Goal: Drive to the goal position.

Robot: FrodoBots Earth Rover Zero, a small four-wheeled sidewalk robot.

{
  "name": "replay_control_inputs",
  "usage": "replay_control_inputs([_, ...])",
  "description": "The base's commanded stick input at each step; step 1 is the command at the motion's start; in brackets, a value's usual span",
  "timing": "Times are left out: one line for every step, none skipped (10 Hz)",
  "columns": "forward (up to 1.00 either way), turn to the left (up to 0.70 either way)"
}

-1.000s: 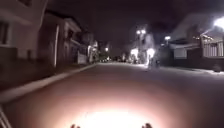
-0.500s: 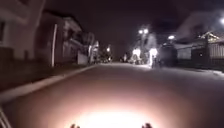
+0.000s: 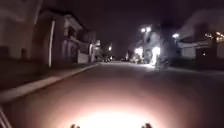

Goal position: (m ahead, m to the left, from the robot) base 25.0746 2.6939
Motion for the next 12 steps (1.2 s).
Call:
replay_control_inputs([1.00, 0.00])
replay_control_inputs([1.00, 0.00])
replay_control_inputs([1.00, 0.00])
replay_control_inputs([1.00, 0.00])
replay_control_inputs([1.00, 0.00])
replay_control_inputs([1.00, 0.00])
replay_control_inputs([1.00, 0.00])
replay_control_inputs([1.00, 0.00])
replay_control_inputs([1.00, 0.00])
replay_control_inputs([1.00, 0.00])
replay_control_inputs([1.00, 0.00])
replay_control_inputs([1.00, 0.00])
